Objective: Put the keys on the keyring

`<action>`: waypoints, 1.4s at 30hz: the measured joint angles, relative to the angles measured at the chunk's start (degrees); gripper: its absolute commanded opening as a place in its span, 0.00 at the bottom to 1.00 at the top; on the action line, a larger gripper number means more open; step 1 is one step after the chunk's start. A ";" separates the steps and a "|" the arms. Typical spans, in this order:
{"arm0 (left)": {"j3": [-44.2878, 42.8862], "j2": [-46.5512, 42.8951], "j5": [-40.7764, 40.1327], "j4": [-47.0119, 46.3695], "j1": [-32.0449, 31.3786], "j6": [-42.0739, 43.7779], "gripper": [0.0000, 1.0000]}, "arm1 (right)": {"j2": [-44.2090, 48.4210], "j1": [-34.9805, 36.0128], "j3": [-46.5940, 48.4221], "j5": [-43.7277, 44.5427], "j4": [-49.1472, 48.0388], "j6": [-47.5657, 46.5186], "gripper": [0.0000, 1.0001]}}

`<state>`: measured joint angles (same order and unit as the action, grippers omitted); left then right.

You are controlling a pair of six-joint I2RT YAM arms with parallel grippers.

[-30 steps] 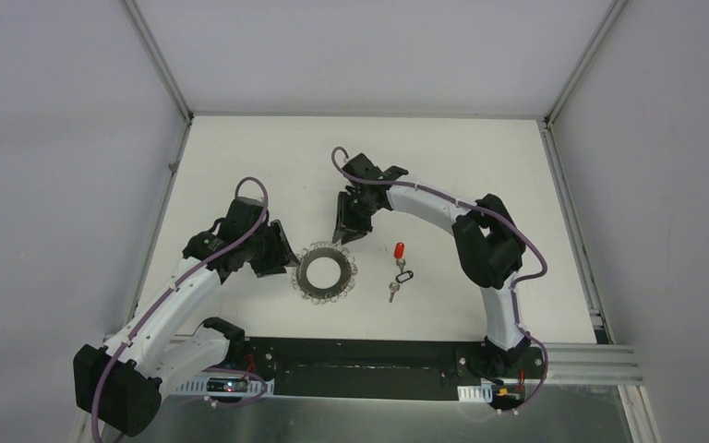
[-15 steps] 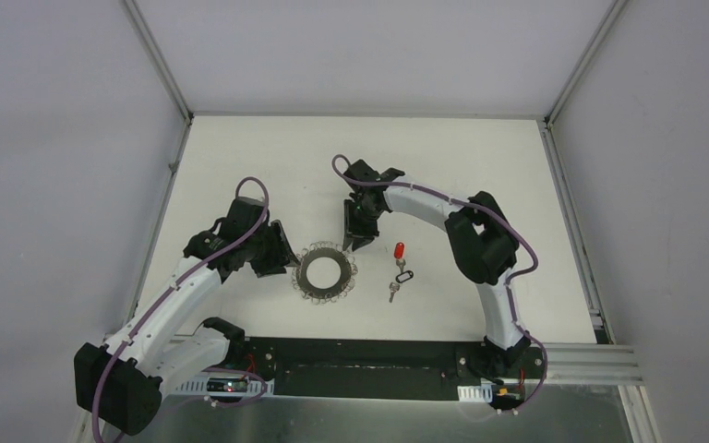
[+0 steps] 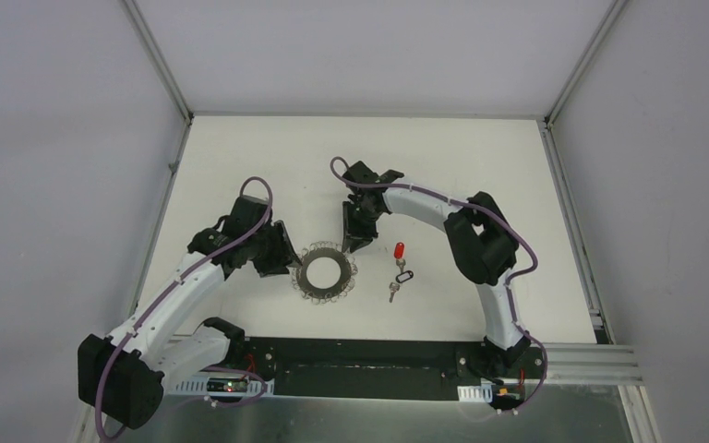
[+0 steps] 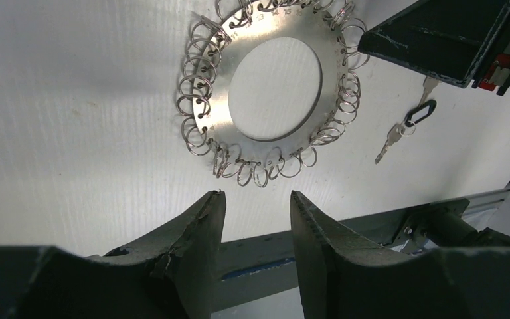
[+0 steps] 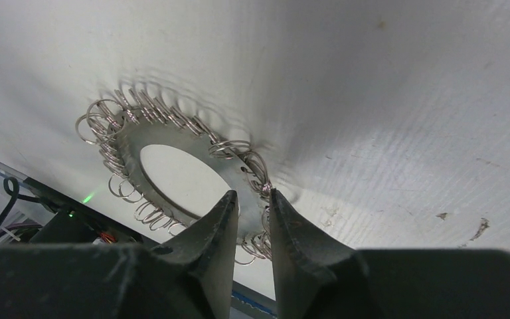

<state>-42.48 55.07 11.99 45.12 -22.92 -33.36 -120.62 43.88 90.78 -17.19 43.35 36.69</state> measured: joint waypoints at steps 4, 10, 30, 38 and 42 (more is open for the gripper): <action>-0.07 3.02 2.32 -2.27 0.00 -0.02 0.41 | 0.00 0.50 0.61 0.02 0.00 -0.76 0.28; -1.01 10.56 6.25 -8.33 0.00 -0.17 0.39 | 1.07 -0.28 -1.36 -1.03 -1.44 -1.03 0.28; -10.56 39.67 11.34 -29.35 -2.27 -3.17 0.33 | 18.36 -6.51 -20.94 -5.62 -7.43 -0.98 0.29; -11.56 43.12 11.08 -30.62 -2.43 -1.53 0.34 | 18.69 -6.51 -22.14 -6.08 -7.89 -0.96 0.29; -11.13 43.08 10.91 -31.39 -2.86 -0.68 0.33 | 18.69 -6.51 -22.14 -6.10 -8.02 -0.96 0.29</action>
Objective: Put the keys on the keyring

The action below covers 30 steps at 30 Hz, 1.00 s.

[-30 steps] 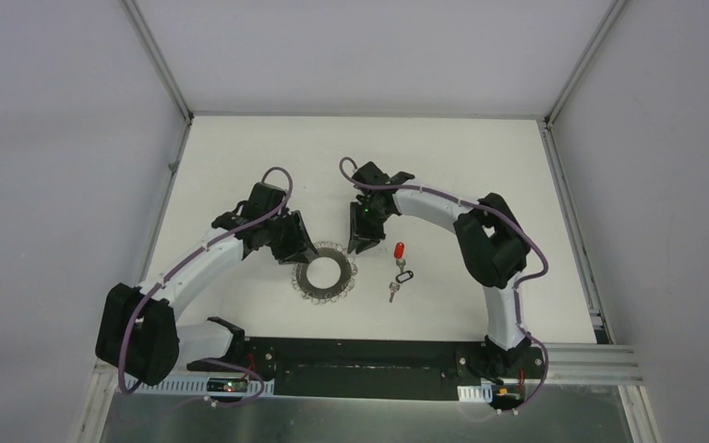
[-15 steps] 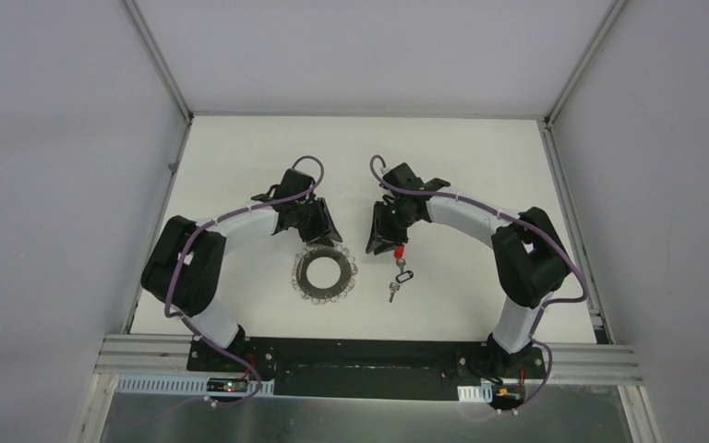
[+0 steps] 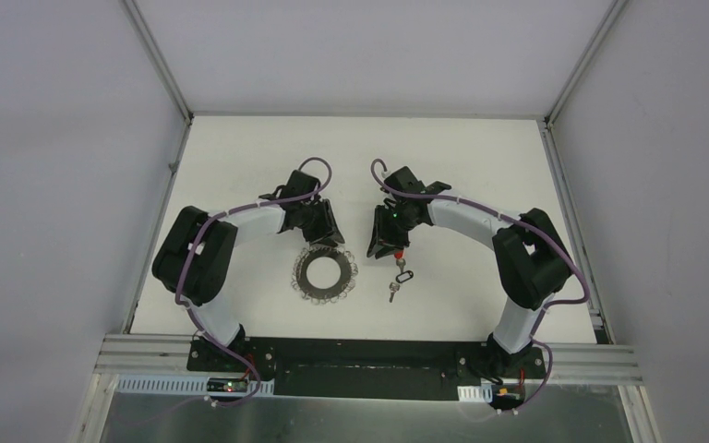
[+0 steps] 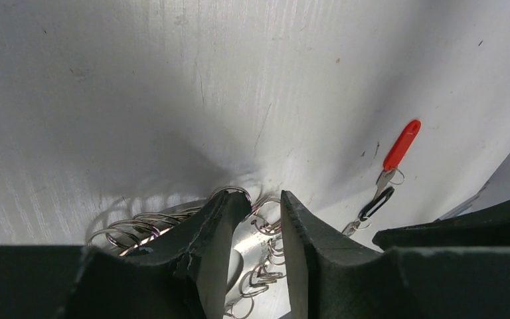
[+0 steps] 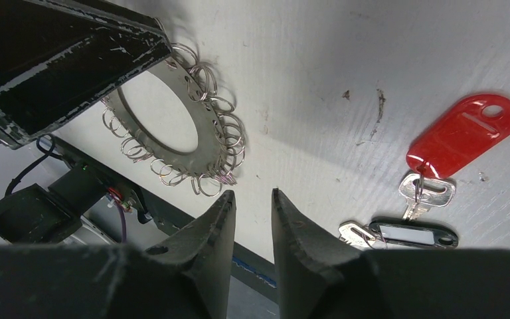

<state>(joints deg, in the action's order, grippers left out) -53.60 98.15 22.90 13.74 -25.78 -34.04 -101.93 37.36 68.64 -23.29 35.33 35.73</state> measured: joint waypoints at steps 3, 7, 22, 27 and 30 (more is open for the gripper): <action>0.39 0.00 0.00 -0.15 -0.44 0.42 0.28 | 0.00 0.00 0.00 -0.04 -0.13 0.00 0.29; 0.76 0.00 0.00 -0.26 -2.05 0.74 0.24 | 0.00 0.00 0.00 -0.11 -0.37 0.00 0.30; 3.89 -4.83 -0.04 -0.02 -3.15 2.05 0.15 | 0.00 0.00 0.02 -0.76 -0.76 -0.04 0.30; 3.89 -4.90 -0.09 0.66 -3.32 3.19 0.21 | 0.00 0.00 0.02 -1.31 -0.79 -0.09 0.30; 3.87 -4.90 -0.42 1.88 -3.93 3.85 0.24 | 0.00 0.00 0.15 -1.49 -0.83 -0.11 0.31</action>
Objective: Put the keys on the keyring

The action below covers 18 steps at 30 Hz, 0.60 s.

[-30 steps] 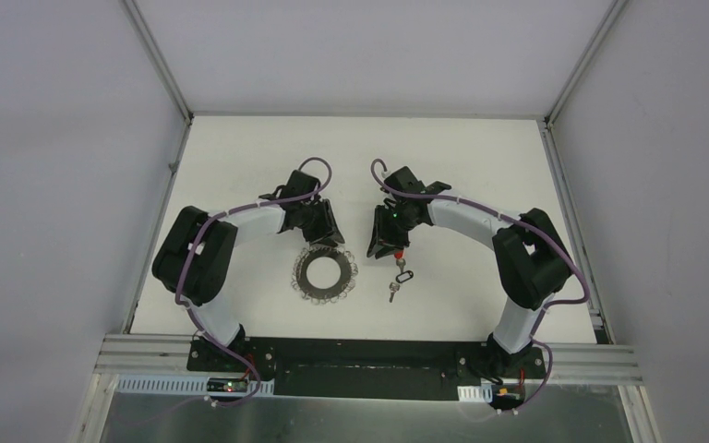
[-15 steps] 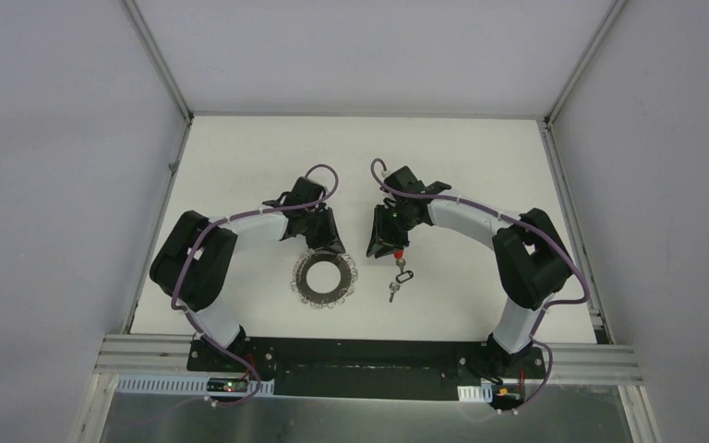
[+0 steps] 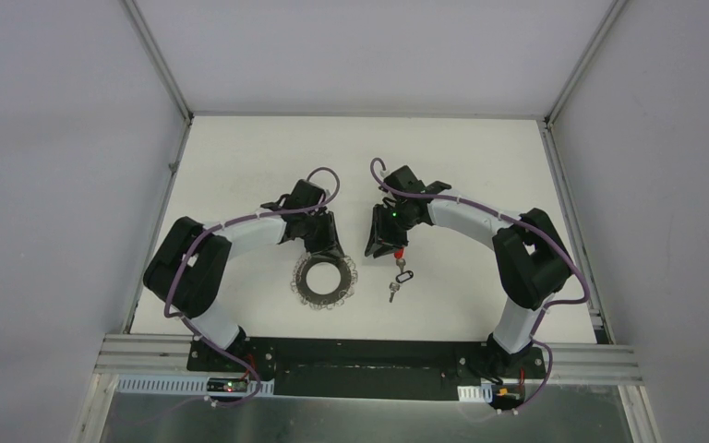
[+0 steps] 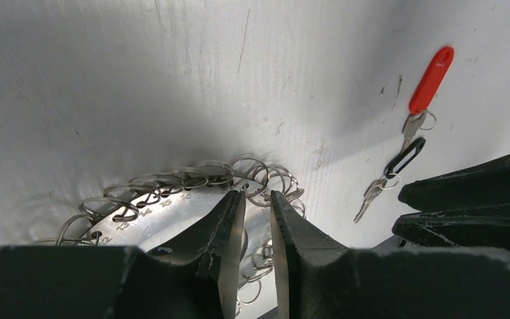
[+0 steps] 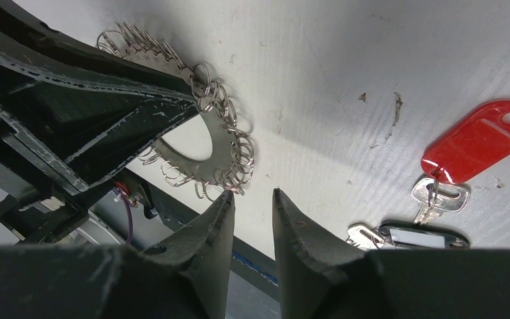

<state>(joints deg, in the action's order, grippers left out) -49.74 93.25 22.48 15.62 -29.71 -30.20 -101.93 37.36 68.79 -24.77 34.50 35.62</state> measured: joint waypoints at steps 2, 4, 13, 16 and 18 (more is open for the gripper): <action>-0.02 -0.04 -0.39 0.94 -0.37 0.28 0.25 | 0.00 0.00 0.04 -0.13 0.00 -0.02 0.31; -0.02 -0.42 -1.29 2.14 -0.92 0.74 0.25 | 0.00 0.00 0.04 -0.15 0.00 -0.04 0.31; -0.79 -3.19 -4.68 4.72 -4.20 2.89 0.33 | 0.00 0.00 0.04 -0.20 0.00 -0.20 0.31; -1.68 -3.19 -5.60 5.46 -5.25 3.76 0.30 | 0.00 0.00 0.04 -0.20 0.00 -0.20 0.31; -2.56 -3.04 -6.05 6.10 -5.64 4.31 0.29 | 0.00 0.00 0.04 -0.17 0.00 -0.20 0.31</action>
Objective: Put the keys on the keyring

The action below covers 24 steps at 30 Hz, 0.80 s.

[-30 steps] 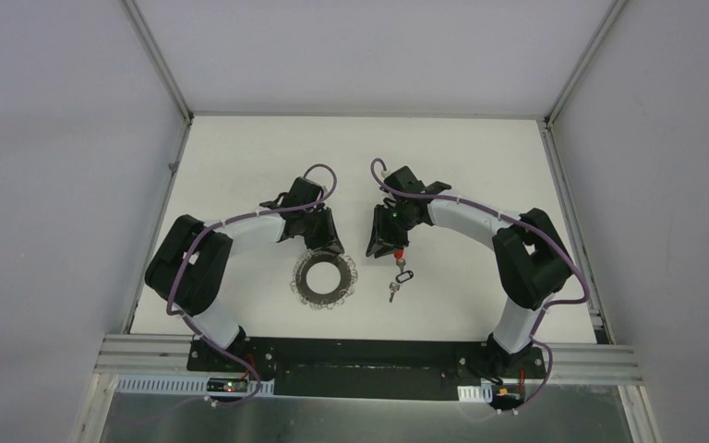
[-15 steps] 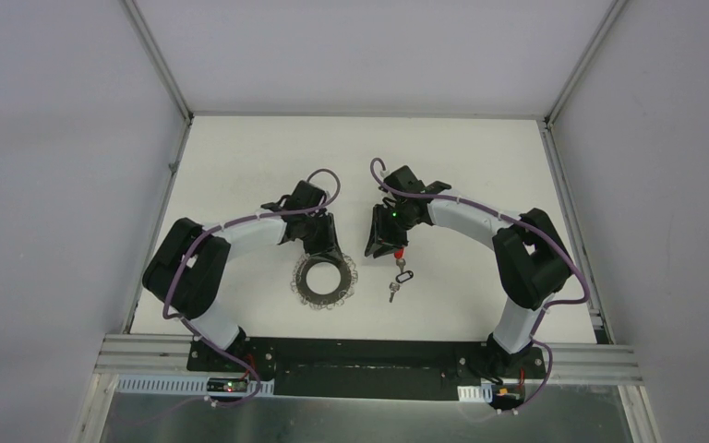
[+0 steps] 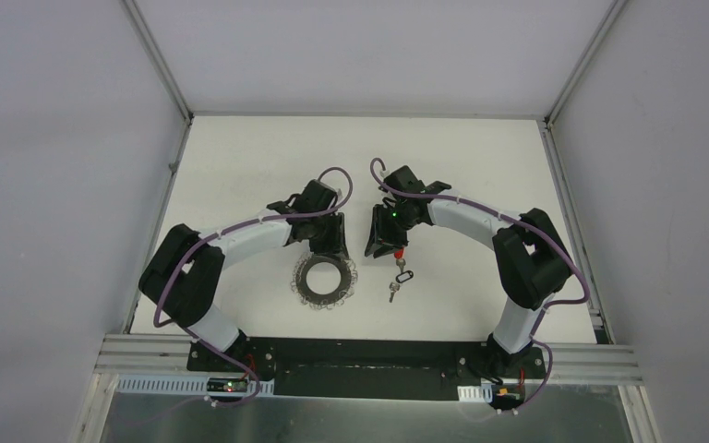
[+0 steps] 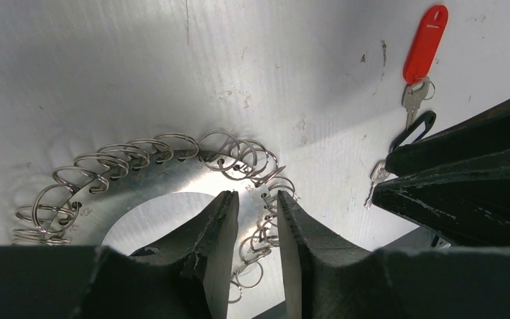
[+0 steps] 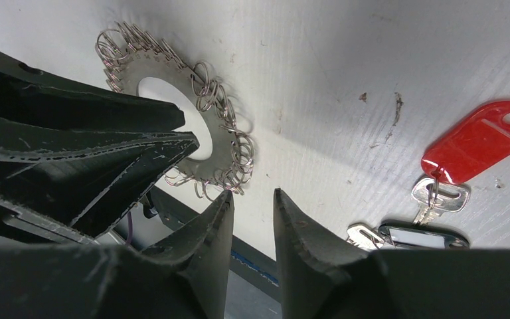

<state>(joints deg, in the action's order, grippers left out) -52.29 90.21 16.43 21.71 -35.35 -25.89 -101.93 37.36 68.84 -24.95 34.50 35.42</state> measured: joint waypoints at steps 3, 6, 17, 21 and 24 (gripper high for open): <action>-1.62 0.79 -0.98 0.52 -0.66 0.70 0.29 | 0.00 0.00 0.00 -0.02 0.00 0.00 0.32; -3.41 2.08 -2.01 1.16 -1.36 1.53 0.30 | 0.00 0.00 -0.02 0.00 0.00 0.00 0.32; -6.60 5.42 -6.78 5.01 -3.69 4.26 0.28 | 0.00 0.00 -0.09 0.00 -0.42 0.02 0.32; -7.34 6.69 -8.09 6.01 -4.46 4.98 0.27 | 0.00 0.00 -0.20 -0.02 -0.48 0.02 0.32; -8.24 7.32 -9.16 6.99 -4.90 5.75 0.26 | 0.00 0.00 -0.48 -0.02 -0.59 0.02 0.32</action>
<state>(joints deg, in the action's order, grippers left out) -60.53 97.54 7.27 28.71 -40.25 -20.14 -101.93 37.36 68.36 -24.97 33.91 35.44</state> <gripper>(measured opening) 0.270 0.318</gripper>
